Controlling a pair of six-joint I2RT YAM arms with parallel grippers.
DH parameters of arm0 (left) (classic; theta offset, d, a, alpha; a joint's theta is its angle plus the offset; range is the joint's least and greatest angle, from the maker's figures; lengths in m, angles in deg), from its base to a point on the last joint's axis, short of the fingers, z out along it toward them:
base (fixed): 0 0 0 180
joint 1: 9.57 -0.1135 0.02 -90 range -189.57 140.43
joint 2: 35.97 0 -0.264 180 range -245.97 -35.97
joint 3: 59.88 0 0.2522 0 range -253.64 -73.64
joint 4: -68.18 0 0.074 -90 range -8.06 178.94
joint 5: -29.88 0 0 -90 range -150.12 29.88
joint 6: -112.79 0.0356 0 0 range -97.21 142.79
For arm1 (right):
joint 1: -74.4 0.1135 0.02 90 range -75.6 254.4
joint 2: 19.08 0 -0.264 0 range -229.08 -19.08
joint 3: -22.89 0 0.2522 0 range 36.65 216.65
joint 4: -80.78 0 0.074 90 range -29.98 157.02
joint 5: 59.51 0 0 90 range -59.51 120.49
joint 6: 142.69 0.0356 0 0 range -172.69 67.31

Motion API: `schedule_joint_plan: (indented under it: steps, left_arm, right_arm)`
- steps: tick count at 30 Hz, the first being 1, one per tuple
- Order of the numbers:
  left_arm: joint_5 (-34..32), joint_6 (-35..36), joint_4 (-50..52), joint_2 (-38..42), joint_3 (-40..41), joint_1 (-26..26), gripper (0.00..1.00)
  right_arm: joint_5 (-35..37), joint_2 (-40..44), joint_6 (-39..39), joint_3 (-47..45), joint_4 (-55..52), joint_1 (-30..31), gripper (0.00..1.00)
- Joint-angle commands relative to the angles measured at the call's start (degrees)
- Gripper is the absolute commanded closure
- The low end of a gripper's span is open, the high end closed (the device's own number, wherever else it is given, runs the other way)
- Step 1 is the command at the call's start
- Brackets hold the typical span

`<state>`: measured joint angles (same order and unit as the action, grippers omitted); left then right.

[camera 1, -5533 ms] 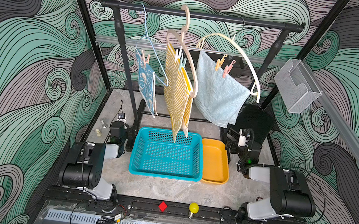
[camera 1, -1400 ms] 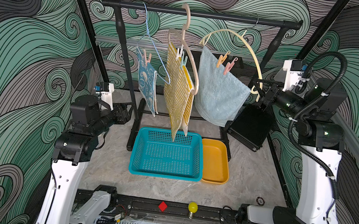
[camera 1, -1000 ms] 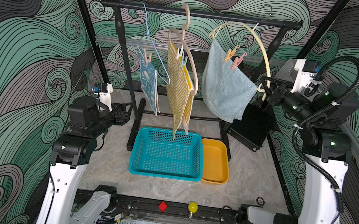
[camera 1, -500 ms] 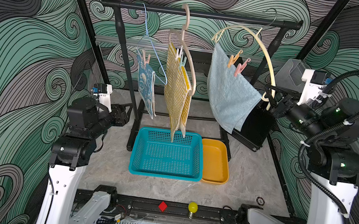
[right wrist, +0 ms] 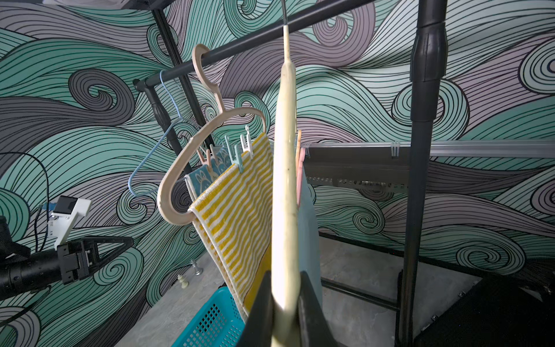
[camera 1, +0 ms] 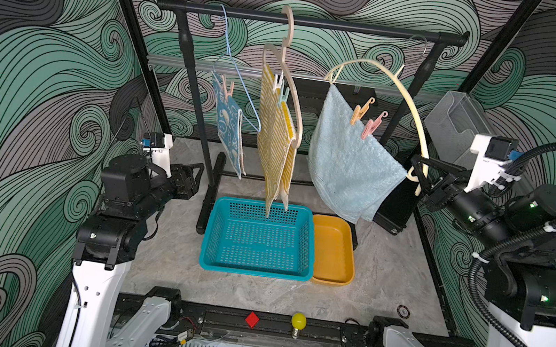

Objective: Remove the clothespins securing towels to the hanger
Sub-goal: Pick up the hanger from the clothesline.

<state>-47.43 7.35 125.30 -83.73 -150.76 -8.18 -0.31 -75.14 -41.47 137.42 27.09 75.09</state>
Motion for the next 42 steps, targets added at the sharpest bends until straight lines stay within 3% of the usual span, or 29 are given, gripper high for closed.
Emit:
schedule_joint_plan:
  steps: [1,17,28,42]
  left_arm:
    - [1.9,1.1,2.4,0.5,-1.0,0.4,0.4]
    - [4.8,2.2,9.5,1.9,-3.6,0.4,0.4]
    - [9.6,4.1,15.7,1.7,-3.6,0.4,0.41]
    - [14.2,7.4,22.1,-0.2,-6.9,0.4,0.4]
  right_arm:
    - [0.1,2.7,-0.9,-1.5,2.4,0.0,1.0]
    - [-1.2,6.8,-0.3,-2.8,-2.4,0.0,1.0]
    - [-7.2,7.6,-0.9,-4.7,-2.6,0.0,1.0]
    - [-23.9,9.1,0.2,-8.5,1.5,0.0,1.0]
